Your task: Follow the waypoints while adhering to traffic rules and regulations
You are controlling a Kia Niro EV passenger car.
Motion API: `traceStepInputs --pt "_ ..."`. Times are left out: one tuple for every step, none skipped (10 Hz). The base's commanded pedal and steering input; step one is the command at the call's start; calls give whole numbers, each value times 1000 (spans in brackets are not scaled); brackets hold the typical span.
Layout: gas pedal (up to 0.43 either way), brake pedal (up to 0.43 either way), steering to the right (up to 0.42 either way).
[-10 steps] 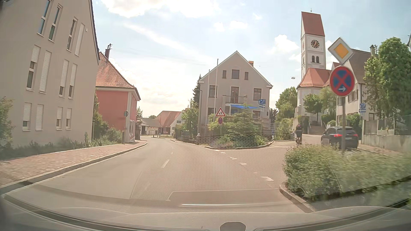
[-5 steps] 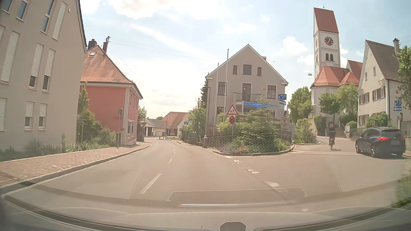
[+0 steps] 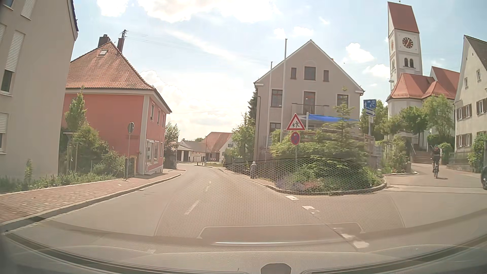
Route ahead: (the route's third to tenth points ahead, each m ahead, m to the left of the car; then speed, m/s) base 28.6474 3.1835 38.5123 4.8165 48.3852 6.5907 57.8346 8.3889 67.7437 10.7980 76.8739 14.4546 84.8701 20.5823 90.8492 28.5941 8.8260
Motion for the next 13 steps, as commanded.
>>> traceStepInputs --pt "240 0 -43" --pt "240 0 -43" --pt "240 0 -42" --pt "240 0 -40" --pt "240 0 -37" --pt "228 0 -34" --pt "228 0 -33" --pt "228 0 -31" --pt "228 0 -31" --pt "228 0 -31" --pt "209 0 -31" --pt "197 0 -31" --pt "197 0 -30"
